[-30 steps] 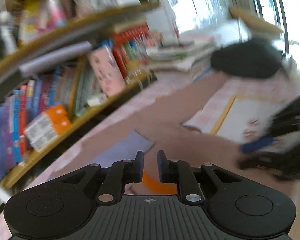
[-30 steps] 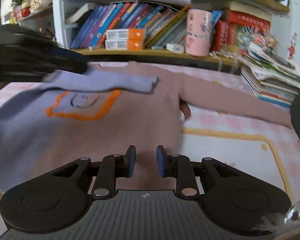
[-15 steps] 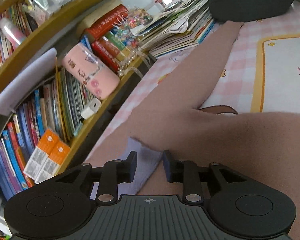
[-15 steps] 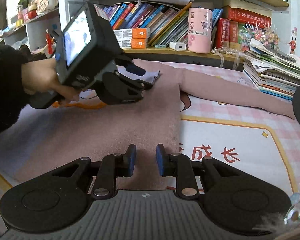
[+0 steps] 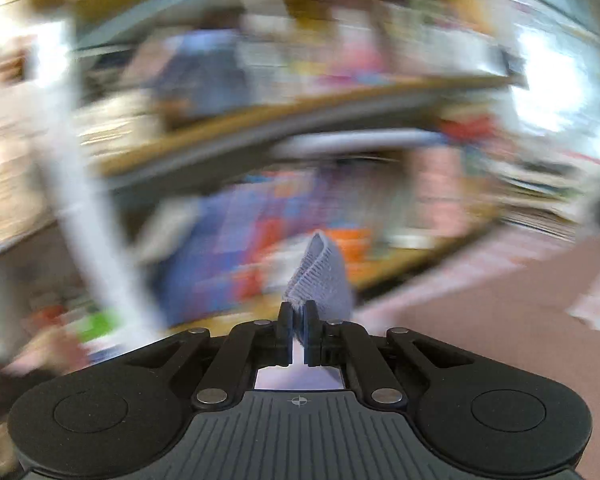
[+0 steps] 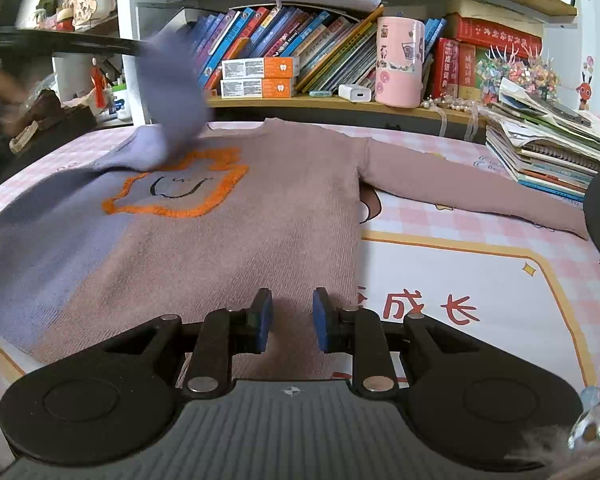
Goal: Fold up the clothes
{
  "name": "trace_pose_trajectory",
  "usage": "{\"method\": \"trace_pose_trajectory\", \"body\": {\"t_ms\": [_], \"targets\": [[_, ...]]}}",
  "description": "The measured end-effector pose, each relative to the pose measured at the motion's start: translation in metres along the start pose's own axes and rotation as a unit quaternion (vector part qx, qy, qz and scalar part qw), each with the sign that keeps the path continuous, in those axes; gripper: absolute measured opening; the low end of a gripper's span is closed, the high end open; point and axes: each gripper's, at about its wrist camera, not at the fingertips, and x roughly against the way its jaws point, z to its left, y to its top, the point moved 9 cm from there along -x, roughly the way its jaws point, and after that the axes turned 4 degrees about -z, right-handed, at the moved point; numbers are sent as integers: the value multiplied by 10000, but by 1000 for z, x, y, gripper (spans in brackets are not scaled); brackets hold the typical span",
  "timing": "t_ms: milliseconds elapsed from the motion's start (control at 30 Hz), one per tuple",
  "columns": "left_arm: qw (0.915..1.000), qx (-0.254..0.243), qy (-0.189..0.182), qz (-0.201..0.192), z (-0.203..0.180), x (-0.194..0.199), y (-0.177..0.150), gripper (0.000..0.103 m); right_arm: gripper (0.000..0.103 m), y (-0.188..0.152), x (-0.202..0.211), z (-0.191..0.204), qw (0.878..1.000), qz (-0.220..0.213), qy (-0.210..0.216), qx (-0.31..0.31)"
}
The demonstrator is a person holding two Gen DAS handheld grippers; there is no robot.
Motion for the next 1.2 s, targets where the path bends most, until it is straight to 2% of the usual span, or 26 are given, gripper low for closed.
{"method": "trace_pose_trajectory", "body": {"t_ms": [67,133,267,533,567,867,933,967,1033,1067,1100,1200], "targets": [[9975,368,588,100,71,21,-12,4,22,1,0,1,10000,59,-17,20],[9902,735,1173,199,141,44,-25,4,21,2,-1,2,9999,95,-58,68],[9750,1054,1894,497,203,77,-70,4,22,3,-2,3,9998,149,-113,75],[9694,1903,1372,725,185,97,-111,5,21,6,-5,5,9990,305,-269,159],[9680,2008,1305,753,183,100,-116,12,21,6,-5,5,9989,323,-288,167],[9482,2936,696,998,162,125,-159,31,23,9,-7,6,9981,449,-382,156],[9411,3209,-77,1062,114,132,-159,40,24,10,-8,5,9982,459,-378,125],[9391,3230,-348,1116,93,135,-159,47,26,11,-7,4,9983,438,-384,92],[9382,3136,-795,1229,53,139,-159,57,34,13,-4,2,9985,364,-414,1],[9374,3082,-947,1316,36,140,-159,59,41,14,-1,0,9985,313,-456,-43],[9376,3018,-1038,1379,25,142,-160,59,44,14,3,-2,9984,276,-499,-60],[9330,3046,-1197,1495,5,142,-166,59,44,12,15,-11,9979,232,-579,-172]]}}
